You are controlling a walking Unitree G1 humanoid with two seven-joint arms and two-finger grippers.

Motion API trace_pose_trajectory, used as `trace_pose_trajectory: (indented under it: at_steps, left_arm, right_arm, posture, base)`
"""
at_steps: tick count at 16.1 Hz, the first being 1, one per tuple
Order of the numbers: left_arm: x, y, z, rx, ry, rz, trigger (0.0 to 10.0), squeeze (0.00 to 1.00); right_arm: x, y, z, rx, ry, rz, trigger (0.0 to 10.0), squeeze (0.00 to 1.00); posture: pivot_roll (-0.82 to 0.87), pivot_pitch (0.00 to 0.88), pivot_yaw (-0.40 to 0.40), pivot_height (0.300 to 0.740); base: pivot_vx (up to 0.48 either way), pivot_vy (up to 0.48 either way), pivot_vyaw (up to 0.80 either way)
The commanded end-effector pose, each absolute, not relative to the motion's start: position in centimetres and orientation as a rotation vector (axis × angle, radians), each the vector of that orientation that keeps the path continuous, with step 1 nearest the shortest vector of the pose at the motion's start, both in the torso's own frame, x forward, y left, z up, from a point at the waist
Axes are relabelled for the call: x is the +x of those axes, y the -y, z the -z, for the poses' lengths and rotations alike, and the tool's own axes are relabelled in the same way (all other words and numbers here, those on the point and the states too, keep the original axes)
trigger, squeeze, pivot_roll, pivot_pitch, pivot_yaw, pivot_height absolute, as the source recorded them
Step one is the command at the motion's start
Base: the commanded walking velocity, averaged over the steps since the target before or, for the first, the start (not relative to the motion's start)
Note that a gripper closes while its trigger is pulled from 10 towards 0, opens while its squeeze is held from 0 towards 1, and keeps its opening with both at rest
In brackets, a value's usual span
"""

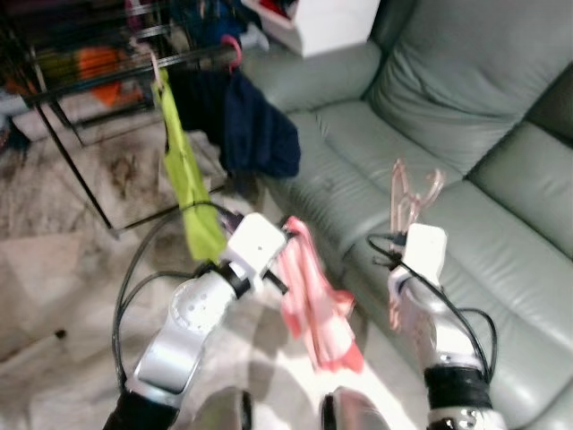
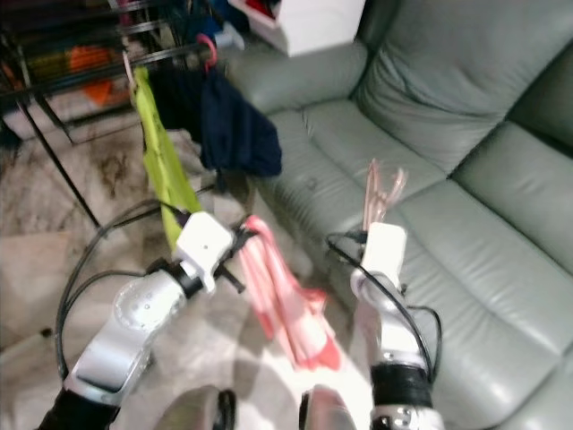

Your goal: Hang hanger

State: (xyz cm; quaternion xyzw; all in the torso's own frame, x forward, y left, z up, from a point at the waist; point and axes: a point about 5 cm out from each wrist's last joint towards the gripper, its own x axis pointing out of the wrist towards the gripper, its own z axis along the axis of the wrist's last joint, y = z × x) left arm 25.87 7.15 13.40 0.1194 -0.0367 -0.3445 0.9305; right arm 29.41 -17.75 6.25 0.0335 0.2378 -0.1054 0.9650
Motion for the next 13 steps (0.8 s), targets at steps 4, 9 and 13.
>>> trace_pose_trajectory:
  at_steps: [4, 9, 13]
  left_arm:
    - [25.7, -6.3, -13.7, 0.260, 0.107, 0.733, 10.0, 0.00]
    - [26.4, -6.6, -14.2, 0.493, 0.199, 0.888, 10.0, 0.00]
    - [28.8, -8.1, -15.4, 0.660, 0.239, 0.948, 10.0, 0.00]
  right_arm:
    - [29.5, 18.5, -6.7, 0.047, -0.454, 0.226, 10.0, 0.00]
    - [30.0, 19.1, -7.4, -0.063, -0.393, 0.180, 10.0, 0.00]
    - [30.5, 18.9, -7.5, -0.057, -0.380, 0.181, 10.0, 0.00]
  posture:
    - [-0.01, 0.118, -0.002, 0.740]
    - [-0.01, 0.078, 0.002, 0.740]
    - [0.01, 0.051, 0.018, 0.740]
  base:
    - [0.000, 0.457, 0.00]
    - [0.000, 0.000, 0.00]
    - [0.000, 0.000, 0.00]
